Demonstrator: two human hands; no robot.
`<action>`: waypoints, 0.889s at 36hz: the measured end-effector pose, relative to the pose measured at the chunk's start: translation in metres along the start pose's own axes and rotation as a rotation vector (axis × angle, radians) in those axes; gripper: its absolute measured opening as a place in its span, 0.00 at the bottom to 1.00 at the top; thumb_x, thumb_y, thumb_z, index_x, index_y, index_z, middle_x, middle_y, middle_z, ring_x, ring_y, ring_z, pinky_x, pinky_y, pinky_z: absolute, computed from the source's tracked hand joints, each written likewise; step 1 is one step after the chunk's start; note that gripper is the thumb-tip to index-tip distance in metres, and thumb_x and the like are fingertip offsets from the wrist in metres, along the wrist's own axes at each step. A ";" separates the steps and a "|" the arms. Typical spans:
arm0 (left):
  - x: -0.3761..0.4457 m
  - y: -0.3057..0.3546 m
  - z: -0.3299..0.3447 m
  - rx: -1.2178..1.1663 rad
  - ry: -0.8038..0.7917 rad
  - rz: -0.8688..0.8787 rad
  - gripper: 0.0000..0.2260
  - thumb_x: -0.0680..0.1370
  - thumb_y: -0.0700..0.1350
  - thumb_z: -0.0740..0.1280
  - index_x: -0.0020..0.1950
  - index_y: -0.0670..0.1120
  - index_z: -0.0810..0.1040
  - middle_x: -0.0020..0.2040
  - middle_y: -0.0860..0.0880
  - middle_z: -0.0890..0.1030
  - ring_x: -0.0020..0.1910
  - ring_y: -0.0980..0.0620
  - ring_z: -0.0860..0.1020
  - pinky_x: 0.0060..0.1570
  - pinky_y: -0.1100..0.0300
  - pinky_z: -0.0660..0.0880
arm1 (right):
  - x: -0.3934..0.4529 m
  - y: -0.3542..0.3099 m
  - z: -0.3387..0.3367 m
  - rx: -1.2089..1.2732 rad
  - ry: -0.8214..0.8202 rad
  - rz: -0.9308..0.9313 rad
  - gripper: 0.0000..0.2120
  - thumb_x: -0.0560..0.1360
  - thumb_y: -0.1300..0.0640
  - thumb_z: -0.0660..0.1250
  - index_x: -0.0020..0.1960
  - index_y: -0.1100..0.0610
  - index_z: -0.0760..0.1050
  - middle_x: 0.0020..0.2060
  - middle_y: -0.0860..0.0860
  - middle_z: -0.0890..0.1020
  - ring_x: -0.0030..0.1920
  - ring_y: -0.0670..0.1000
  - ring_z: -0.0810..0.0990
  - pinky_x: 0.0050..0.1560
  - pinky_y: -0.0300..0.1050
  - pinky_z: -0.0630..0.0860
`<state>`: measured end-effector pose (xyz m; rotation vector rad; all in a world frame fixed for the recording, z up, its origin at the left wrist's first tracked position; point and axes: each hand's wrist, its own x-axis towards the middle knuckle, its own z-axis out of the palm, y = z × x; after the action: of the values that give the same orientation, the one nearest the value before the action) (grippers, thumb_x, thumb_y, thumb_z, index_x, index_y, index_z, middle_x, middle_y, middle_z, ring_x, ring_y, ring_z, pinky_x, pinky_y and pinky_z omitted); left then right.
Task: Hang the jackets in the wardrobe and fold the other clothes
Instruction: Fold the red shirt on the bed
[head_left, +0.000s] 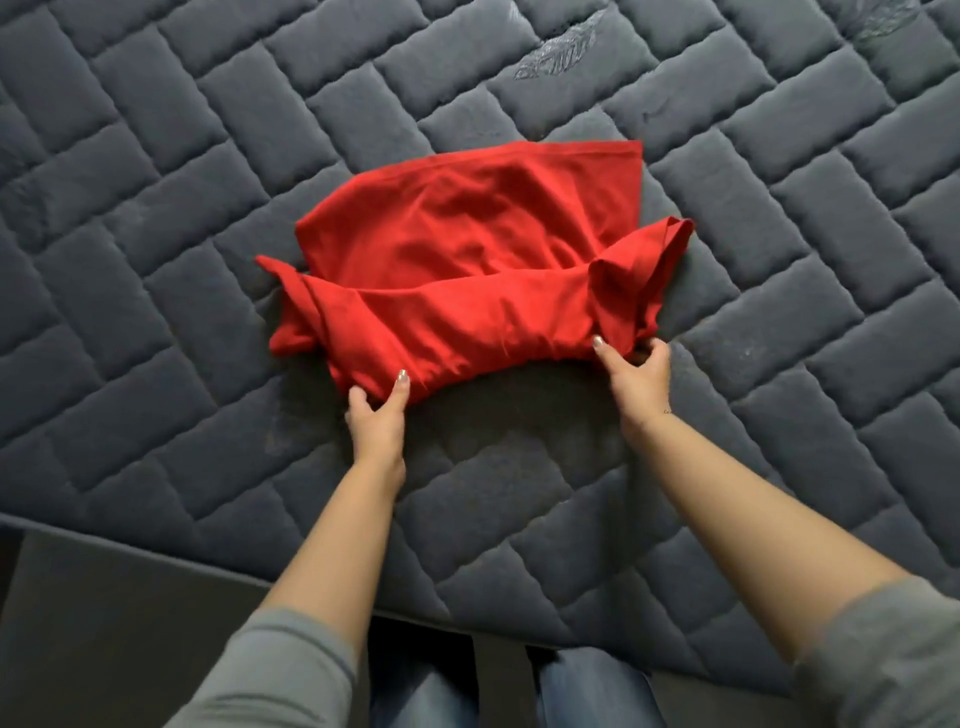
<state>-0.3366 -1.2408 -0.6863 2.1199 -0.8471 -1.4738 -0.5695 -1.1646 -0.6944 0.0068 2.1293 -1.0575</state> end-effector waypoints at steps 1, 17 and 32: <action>0.001 0.004 -0.001 0.009 0.029 0.046 0.08 0.77 0.47 0.70 0.47 0.46 0.72 0.56 0.45 0.75 0.56 0.50 0.73 0.61 0.55 0.70 | 0.004 -0.004 0.001 -0.012 0.034 -0.012 0.18 0.74 0.57 0.72 0.59 0.62 0.71 0.49 0.55 0.74 0.50 0.50 0.72 0.44 0.35 0.71; -0.030 0.042 -0.064 -0.223 -0.147 -0.119 0.02 0.80 0.40 0.63 0.50 0.44 0.75 0.37 0.51 0.84 0.29 0.56 0.81 0.30 0.65 0.78 | -0.030 -0.053 -0.074 0.633 -0.274 0.424 0.12 0.81 0.61 0.56 0.45 0.57 0.76 0.35 0.52 0.85 0.34 0.47 0.84 0.42 0.41 0.81; 0.001 -0.036 -0.043 1.107 -0.022 0.641 0.27 0.70 0.53 0.75 0.66 0.47 0.74 0.69 0.43 0.66 0.68 0.40 0.62 0.67 0.43 0.58 | -0.009 0.012 -0.036 -1.105 -0.259 -1.013 0.28 0.63 0.65 0.74 0.63 0.56 0.78 0.66 0.57 0.75 0.64 0.64 0.71 0.68 0.61 0.63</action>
<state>-0.2870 -1.2155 -0.6949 2.0525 -2.4624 -0.6991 -0.5814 -1.1291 -0.6838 -1.7373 2.1654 -0.1541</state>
